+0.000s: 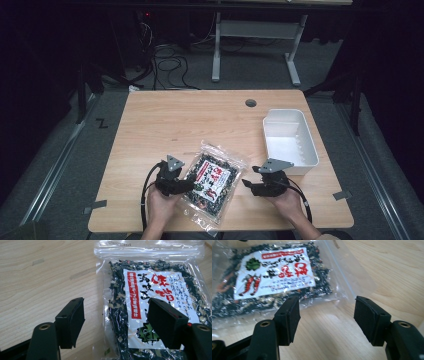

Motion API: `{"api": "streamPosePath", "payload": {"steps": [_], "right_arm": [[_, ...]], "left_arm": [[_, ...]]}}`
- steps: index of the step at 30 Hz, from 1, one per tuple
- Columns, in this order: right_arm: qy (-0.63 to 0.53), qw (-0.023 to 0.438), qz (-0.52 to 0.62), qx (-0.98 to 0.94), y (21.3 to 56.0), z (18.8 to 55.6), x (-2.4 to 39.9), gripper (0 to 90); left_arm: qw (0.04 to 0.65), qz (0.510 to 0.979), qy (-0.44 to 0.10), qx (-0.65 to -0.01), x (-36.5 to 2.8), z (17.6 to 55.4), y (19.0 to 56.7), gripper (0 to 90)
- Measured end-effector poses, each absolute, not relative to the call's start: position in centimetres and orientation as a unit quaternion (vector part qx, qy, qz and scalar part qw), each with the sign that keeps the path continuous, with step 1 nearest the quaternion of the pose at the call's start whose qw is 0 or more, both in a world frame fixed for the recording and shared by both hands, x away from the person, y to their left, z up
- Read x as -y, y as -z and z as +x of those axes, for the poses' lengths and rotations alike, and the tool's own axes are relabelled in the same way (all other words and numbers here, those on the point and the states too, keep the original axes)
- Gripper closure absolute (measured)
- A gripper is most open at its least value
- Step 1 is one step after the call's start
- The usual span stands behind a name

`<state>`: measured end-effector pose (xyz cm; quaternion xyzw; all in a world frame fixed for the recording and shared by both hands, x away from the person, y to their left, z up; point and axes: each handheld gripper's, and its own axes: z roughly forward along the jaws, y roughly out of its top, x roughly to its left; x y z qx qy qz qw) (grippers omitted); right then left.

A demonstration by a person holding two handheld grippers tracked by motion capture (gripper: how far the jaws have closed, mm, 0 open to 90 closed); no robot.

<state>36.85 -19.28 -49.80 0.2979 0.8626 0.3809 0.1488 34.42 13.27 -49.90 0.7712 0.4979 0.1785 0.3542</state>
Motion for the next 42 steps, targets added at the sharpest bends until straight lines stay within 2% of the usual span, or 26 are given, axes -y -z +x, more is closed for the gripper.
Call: {"api": "streamPosePath", "payload": {"steps": [10,42], "right_arm": [[-0.389,0.148,0.312,-0.854,50.0,37.1,20.4,36.3],[-0.391,0.129,0.318,-0.854,49.0,37.3,20.9,38.7]], "left_arm": [[0.339,0.787,-0.150,-0.492,-12.1,34.4,50.2,26.7],[0.274,0.823,-0.145,-0.476,-10.9,34.7,51.3,28.2]]}}
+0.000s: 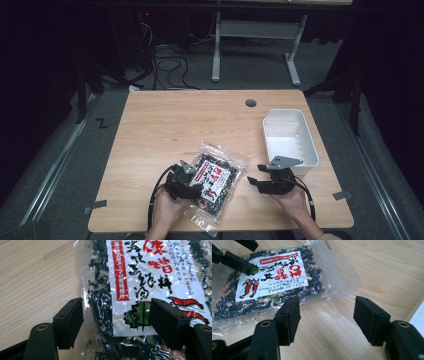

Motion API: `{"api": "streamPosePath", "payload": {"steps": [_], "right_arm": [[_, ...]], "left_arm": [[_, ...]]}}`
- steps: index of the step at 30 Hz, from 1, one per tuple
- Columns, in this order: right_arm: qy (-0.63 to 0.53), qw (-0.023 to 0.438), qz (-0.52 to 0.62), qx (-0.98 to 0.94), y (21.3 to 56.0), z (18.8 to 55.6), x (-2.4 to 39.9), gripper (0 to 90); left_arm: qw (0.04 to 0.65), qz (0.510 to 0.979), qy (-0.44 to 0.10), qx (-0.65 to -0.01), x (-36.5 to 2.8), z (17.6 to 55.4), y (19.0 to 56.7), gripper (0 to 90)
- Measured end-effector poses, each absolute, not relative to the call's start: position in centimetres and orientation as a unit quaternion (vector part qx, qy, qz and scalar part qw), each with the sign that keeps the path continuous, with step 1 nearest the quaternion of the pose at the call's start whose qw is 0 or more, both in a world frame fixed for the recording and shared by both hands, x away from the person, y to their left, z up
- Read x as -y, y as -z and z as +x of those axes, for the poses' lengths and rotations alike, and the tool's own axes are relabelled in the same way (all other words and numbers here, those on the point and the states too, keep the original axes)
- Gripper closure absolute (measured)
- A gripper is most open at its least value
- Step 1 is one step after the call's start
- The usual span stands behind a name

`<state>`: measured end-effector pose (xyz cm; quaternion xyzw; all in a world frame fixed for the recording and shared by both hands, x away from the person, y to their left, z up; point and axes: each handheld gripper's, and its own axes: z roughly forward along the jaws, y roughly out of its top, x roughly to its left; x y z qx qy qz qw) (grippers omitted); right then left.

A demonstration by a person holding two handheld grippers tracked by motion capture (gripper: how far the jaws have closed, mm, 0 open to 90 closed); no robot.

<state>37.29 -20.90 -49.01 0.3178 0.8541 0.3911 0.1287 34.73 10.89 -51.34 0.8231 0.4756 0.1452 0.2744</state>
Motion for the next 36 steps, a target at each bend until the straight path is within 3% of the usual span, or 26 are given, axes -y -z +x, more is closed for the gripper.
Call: {"api": "streamPosePath", "payload": {"steps": [18,36], "right_arm": [[-0.397,0.128,0.307,-0.855,48.2,37.4,20.6,37.3],[-0.367,0.120,0.333,-0.860,47.5,40.8,18.6,40.2]], "left_arm": [[0.275,0.815,-0.140,-0.491,-11.8,35.3,51.6,28.9],[0.273,0.811,-0.149,-0.496,-12.1,35.6,51.6,28.9]]}}
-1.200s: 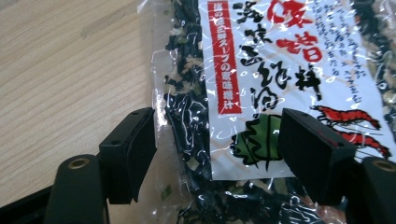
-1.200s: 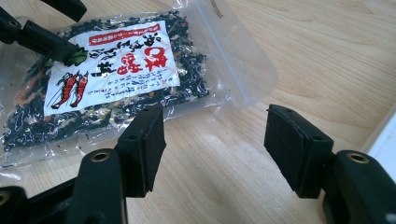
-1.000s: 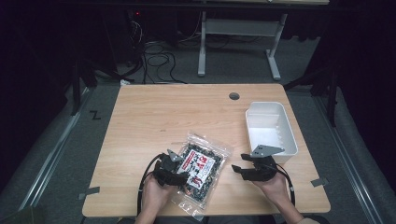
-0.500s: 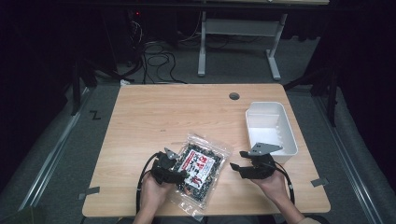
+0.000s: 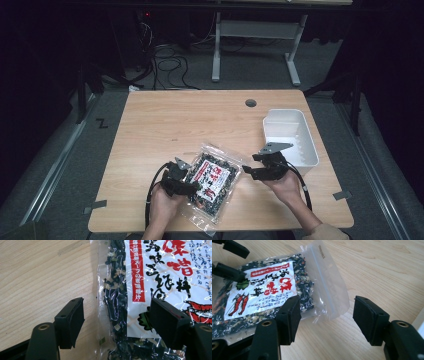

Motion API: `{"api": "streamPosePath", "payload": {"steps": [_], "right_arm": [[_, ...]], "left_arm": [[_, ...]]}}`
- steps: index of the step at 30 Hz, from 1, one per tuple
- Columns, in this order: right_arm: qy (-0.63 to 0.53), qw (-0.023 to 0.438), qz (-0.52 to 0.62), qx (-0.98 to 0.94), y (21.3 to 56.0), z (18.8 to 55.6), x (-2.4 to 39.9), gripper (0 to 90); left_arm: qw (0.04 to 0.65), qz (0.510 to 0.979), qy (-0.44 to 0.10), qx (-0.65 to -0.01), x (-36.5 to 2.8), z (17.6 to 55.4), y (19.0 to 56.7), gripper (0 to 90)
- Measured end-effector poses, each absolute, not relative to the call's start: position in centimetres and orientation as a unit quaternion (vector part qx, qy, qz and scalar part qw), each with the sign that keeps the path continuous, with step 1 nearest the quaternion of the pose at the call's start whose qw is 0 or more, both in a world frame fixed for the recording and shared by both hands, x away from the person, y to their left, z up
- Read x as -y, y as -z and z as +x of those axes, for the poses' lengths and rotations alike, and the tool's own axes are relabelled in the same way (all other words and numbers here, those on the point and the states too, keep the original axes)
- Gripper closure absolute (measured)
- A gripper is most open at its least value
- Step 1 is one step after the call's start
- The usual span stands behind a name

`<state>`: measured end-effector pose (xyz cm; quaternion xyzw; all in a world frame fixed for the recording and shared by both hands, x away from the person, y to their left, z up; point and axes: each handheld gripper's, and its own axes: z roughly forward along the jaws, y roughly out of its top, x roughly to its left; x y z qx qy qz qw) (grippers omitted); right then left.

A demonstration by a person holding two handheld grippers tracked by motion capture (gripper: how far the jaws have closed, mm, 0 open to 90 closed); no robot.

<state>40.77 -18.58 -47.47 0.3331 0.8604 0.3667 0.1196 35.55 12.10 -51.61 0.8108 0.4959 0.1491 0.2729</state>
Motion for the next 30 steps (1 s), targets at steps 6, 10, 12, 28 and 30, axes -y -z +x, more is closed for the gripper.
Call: {"api": "streamPosePath", "payload": {"steps": [6,10,12,28,30], "right_arm": [[-0.350,0.116,0.342,-0.864,47.7,41.7,18.0,41.7],[-0.351,0.106,0.351,-0.861,47.7,42.0,17.7,42.9],[-0.347,0.107,0.350,-0.863,47.7,42.0,17.4,43.6],[-0.330,0.085,0.376,-0.862,48.5,43.7,16.6,50.8],[-0.325,0.082,0.378,-0.863,48.7,43.9,16.4,54.0]], "left_arm": [[0.275,0.808,-0.147,-0.501,-12.3,35.8,51.7,28.6],[0.273,0.807,-0.153,-0.502,-12.4,35.8,51.7,28.6],[0.272,0.806,-0.156,-0.503,-12.5,35.9,51.7,28.6],[0.267,0.800,-0.175,-0.508,-12.6,36.3,51.7,28.8],[0.267,0.800,-0.176,-0.507,-12.6,36.2,51.7,29.1]]}}
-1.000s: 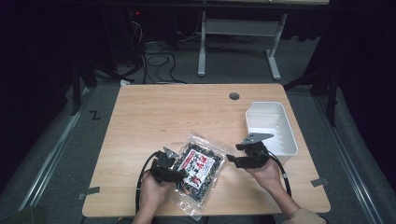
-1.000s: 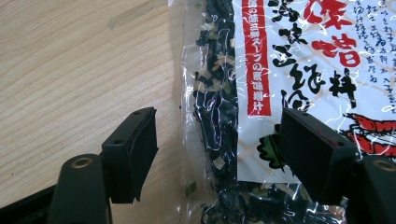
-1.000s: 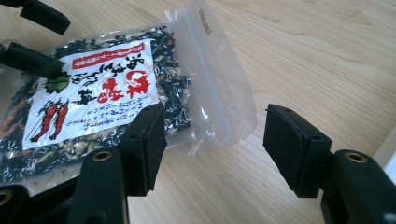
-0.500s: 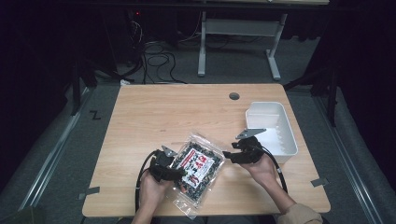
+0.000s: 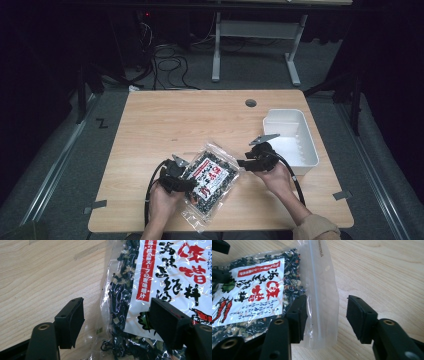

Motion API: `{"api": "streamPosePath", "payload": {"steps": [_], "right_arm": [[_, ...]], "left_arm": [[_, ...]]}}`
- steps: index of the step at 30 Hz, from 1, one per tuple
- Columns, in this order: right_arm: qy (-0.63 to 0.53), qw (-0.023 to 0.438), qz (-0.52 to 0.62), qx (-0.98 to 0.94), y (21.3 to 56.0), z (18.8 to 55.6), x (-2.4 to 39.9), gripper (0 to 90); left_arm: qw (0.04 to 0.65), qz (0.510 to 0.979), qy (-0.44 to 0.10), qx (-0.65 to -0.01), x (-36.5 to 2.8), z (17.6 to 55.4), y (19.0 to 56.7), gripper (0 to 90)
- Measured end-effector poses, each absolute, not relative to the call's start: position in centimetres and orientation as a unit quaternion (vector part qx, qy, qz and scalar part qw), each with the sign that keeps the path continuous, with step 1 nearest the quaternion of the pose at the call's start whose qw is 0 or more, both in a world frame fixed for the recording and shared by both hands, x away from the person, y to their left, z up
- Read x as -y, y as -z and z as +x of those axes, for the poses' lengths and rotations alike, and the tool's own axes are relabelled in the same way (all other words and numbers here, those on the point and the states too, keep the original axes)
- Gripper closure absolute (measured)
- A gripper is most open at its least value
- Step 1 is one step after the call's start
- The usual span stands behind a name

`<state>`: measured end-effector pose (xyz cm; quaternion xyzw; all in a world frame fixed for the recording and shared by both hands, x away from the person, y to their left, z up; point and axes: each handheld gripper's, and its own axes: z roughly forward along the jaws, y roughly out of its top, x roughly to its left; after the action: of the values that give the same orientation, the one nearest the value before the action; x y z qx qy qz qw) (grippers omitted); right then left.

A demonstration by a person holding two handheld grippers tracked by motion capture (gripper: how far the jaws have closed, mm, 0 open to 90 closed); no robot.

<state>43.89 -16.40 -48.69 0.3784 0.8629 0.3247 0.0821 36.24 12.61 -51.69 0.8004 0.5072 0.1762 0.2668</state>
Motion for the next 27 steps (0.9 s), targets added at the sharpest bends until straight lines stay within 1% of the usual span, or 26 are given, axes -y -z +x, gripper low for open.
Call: {"api": "streamPosePath", "payload": {"steps": [9,13,15,18,19,20,21,22,23,26,27], "right_arm": [[-0.325,0.058,0.390,-0.860,49.4,44.8,15.5,60.9],[-0.326,0.044,0.394,-0.858,49.8,45.0,15.4,61.7],[-0.325,0.035,0.396,-0.858,49.9,45.2,15.4,59.2],[-0.318,0.031,0.394,-0.862,50.1,45.2,15.3,50.5],[-0.315,0.030,0.393,-0.863,50.2,45.2,15.2,49.3],[-0.318,0.016,0.384,-0.867,50.3,45.1,15.1,44.0],[-0.318,0.016,0.384,-0.867,50.3,45.1,15.1,44.0],[-0.322,0.009,0.377,-0.868,50.4,45.0,14.8,41.4],[-0.321,0.012,0.372,-0.871,50.5,45.0,14.6,41.0],[-0.316,0.017,0.370,-0.873,50.4,45.0,14.2,41.3],[-0.315,0.015,0.371,-0.873,50.4,45.0,14.2,42.8]], "left_arm": [[0.267,0.800,-0.179,-0.506,-12.5,36.2,51.7,30.0],[0.269,0.800,-0.176,-0.507,-12.6,36.2,51.7,30.2],[0.269,0.800,-0.175,-0.507,-12.6,36.2,51.7,30.2],[0.268,0.800,-0.180,-0.506,-12.5,36.1,51.7,30.4],[0.267,0.801,-0.181,-0.505,-12.5,36.1,51.7,30.7],[0.267,0.801,-0.181,-0.505,-12.5,36.1,51.7,30.8],[0.267,0.801,-0.181,-0.505,-12.5,36.1,51.7,30.8],[0.268,0.800,-0.180,-0.506,-12.5,36.1,51.7,30.8],[0.269,0.800,-0.179,-0.506,-12.5,36.1,51.7,30.8],[0.268,0.800,-0.180,-0.505,-12.5,36.1,51.7,30.8],[0.268,0.800,-0.181,-0.505,-12.5,36.1,51.7,30.8]]}}
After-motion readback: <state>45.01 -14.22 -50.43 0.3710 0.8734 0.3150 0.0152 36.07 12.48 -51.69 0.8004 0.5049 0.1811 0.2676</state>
